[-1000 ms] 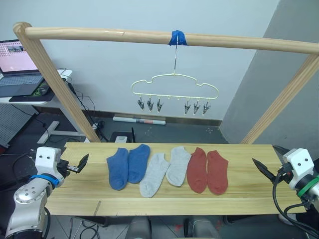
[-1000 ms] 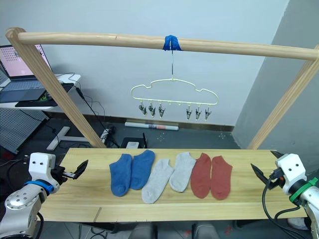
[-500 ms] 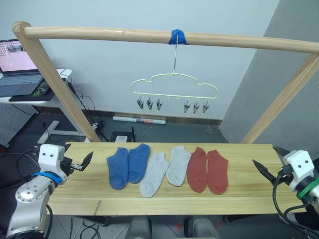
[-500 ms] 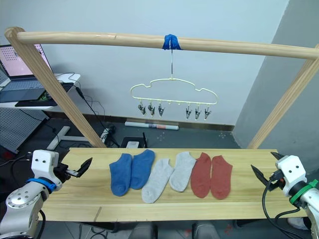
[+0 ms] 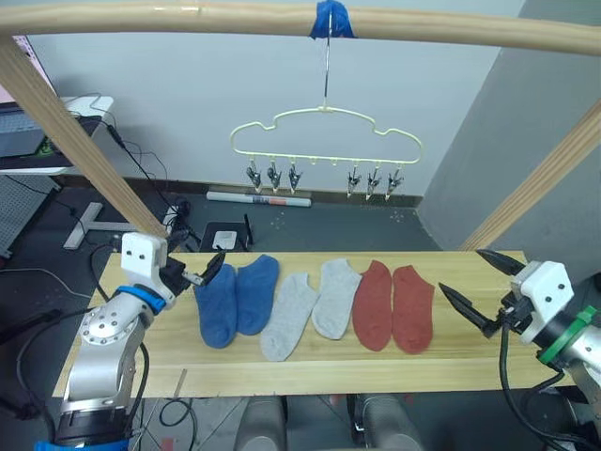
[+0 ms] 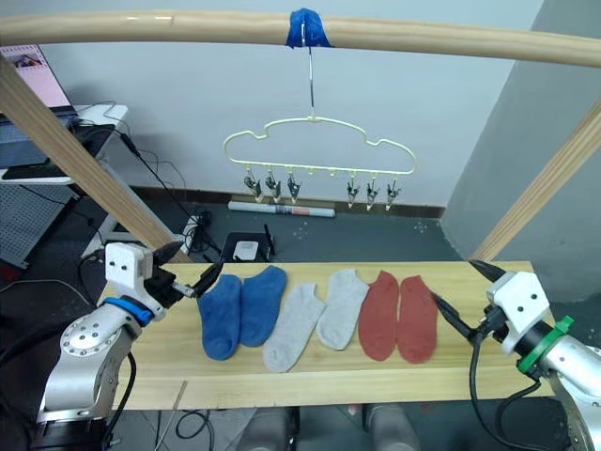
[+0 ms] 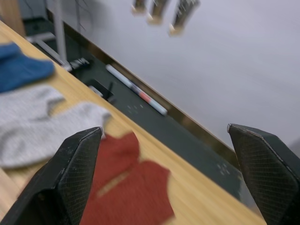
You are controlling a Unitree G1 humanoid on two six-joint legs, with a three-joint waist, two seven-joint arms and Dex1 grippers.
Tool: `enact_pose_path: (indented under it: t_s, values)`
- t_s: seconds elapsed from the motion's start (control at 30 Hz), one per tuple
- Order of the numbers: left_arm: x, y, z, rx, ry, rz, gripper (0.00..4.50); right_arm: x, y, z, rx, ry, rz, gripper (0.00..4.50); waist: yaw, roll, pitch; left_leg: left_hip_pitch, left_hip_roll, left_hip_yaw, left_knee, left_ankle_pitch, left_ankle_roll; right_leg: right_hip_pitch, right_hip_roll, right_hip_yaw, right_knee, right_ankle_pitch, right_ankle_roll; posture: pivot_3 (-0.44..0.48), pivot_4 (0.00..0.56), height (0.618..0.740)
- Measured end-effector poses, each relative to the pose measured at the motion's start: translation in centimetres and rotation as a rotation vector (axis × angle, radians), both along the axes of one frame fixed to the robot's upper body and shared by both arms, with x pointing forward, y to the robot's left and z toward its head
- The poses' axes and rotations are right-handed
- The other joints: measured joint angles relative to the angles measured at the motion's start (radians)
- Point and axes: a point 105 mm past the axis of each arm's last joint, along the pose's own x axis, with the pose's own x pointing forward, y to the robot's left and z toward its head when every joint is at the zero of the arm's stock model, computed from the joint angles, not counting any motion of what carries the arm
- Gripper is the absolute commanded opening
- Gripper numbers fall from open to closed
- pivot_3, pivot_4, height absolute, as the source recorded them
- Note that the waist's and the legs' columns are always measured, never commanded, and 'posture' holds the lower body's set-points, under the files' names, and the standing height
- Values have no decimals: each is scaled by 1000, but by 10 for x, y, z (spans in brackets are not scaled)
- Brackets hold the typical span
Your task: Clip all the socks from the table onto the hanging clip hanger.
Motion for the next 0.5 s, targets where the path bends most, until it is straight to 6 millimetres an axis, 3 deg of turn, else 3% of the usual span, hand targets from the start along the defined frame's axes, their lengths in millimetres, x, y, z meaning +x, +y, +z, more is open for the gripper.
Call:
enact_pose_path:
  t_s: [0.03,0.13,0.2,0.4,0.5]
  values:
    - [2,-4,5,-12,-14,-9,4500,0,5,5,15,-6,21,4485,-1,0,9,-1,0,-1,0,0,0,-1,0,-1,0,0,1,-14,363,740]
    - [14,-18,23,-67,-85,-19,4500,4,34,30,76,-43,135,4485,-6,-1,42,-3,0,-2,1,1,0,-3,1,-1,1,2,2,-15,376,740]
    - [21,-36,40,-102,-148,-56,4104,3,56,47,101,-77,229,4500,-6,-3,56,-4,0,-4,2,1,0,-3,1,-2,2,2,2,-19,385,740]
    - [26,-46,59,-145,-230,-58,2418,6,61,51,104,-44,235,4500,-6,-4,73,-10,0,-6,1,1,0,-7,1,-4,0,1,4,-32,397,740]
    - [27,-49,62,-157,-243,-60,2418,6,62,53,107,-42,242,4500,-6,-4,77,-12,-1,-8,1,0,0,-7,0,-5,-1,1,4,-39,400,740]
